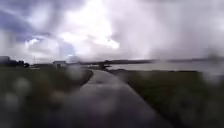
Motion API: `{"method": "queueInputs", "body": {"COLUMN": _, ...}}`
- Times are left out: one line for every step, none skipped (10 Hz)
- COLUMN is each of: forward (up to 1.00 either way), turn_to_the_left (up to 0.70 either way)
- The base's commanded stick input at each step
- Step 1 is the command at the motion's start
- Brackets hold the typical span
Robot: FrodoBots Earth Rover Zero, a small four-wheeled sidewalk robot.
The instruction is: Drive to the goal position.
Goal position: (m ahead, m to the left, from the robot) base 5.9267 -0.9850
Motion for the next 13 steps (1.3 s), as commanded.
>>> {"method": "queueInputs", "body": {"forward": 0.7, "turn_to_the_left": 0.0}}
{"method": "queueInputs", "body": {"forward": 0.7, "turn_to_the_left": 0.0}}
{"method": "queueInputs", "body": {"forward": 0.7, "turn_to_the_left": 0.0}}
{"method": "queueInputs", "body": {"forward": 0.7, "turn_to_the_left": 0.0}}
{"method": "queueInputs", "body": {"forward": 0.7, "turn_to_the_left": 0.0}}
{"method": "queueInputs", "body": {"forward": 0.7, "turn_to_the_left": 0.0}}
{"method": "queueInputs", "body": {"forward": 0.7, "turn_to_the_left": 0.0}}
{"method": "queueInputs", "body": {"forward": 0.7, "turn_to_the_left": 0.0}}
{"method": "queueInputs", "body": {"forward": 0.7, "turn_to_the_left": 0.0}}
{"method": "queueInputs", "body": {"forward": 0.7, "turn_to_the_left": 0.0}}
{"method": "queueInputs", "body": {"forward": 0.7, "turn_to_the_left": 0.0}}
{"method": "queueInputs", "body": {"forward": 0.7, "turn_to_the_left": 0.0}}
{"method": "queueInputs", "body": {"forward": 0.7, "turn_to_the_left": 0.0}}
